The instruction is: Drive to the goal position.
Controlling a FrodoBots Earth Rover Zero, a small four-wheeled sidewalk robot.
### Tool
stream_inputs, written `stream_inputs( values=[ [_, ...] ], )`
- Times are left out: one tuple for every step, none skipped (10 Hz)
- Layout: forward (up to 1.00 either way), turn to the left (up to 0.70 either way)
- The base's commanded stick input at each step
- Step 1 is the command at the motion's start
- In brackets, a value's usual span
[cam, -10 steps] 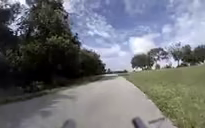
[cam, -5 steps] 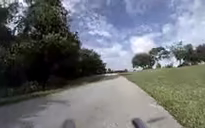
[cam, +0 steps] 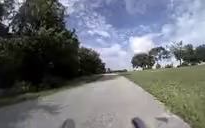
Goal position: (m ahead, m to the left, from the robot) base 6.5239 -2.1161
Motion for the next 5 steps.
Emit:
stream_inputs(
  values=[
    [0.69,0.03],
    [0.69,0.03],
    [0.69,0.03],
    [0.69,0.03],
    [0.69,0.03]
  ],
)
